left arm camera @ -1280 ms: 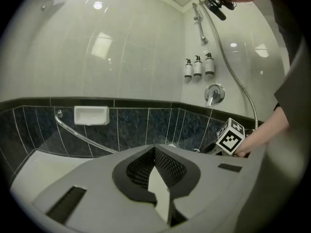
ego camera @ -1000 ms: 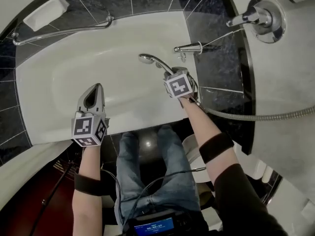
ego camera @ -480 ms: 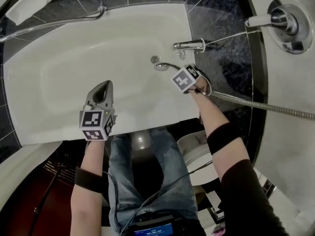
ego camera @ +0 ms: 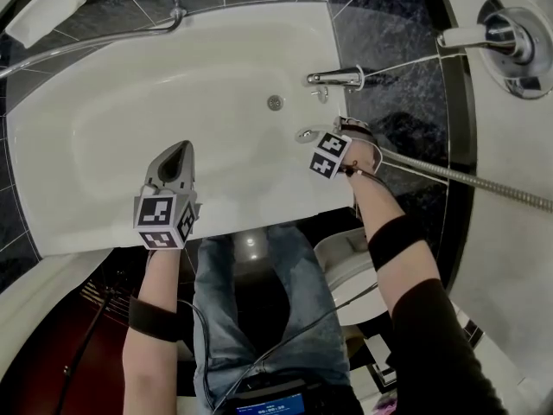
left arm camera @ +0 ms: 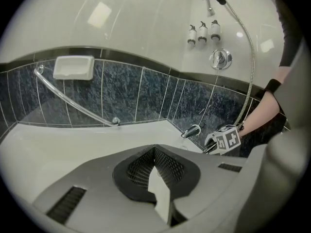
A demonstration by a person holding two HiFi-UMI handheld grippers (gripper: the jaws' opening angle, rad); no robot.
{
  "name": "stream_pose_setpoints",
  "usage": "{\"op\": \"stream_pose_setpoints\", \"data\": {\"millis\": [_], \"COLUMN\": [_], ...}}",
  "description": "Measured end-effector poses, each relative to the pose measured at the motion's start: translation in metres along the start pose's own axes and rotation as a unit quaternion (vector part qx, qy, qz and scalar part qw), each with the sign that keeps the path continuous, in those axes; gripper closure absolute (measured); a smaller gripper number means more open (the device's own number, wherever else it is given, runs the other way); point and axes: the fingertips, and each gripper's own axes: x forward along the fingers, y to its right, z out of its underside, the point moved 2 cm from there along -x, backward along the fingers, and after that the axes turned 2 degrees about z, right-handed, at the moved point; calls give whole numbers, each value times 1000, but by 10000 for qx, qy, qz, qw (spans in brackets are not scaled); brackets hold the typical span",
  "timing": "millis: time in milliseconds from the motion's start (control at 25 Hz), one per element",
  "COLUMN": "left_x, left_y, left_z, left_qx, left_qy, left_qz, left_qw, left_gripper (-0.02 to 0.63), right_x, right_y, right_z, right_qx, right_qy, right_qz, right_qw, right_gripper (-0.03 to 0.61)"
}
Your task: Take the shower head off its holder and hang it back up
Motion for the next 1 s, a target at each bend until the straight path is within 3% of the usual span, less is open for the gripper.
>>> {"op": "stream_pose_setpoints", "data": {"millis": [240, 440, 640, 800, 1000], "left_x": [-4, -15, -52, -85, -147], "left_y": [2, 4, 11, 11, 14], "left_z": [-2, -10, -36, -74, -123], "left_qx": [8, -9, -4, 50, 131], "left_qy": [-25, -10, 10, 174, 344], "left_qz": [-13, -48, -58, -155, -267], "left_qw": [10000, 10000, 10000, 9997, 9990], "left_gripper": [614, 614, 614, 614, 614], "right_x": [-4, -30, -96, -155, -240], "right_y": [1, 9, 14, 27, 34], "right_z": [-5, -27, -46, -56, -48], "right_qx": [-287, -445, -330, 83, 933], "right_qy": [218, 675, 1214, 1553, 1959], "right_qz": [181, 635, 1032, 1150, 1103], "right_qw": [9992, 9947, 9867, 9811, 9699], "right_gripper": [304, 298, 298, 301, 375]}}
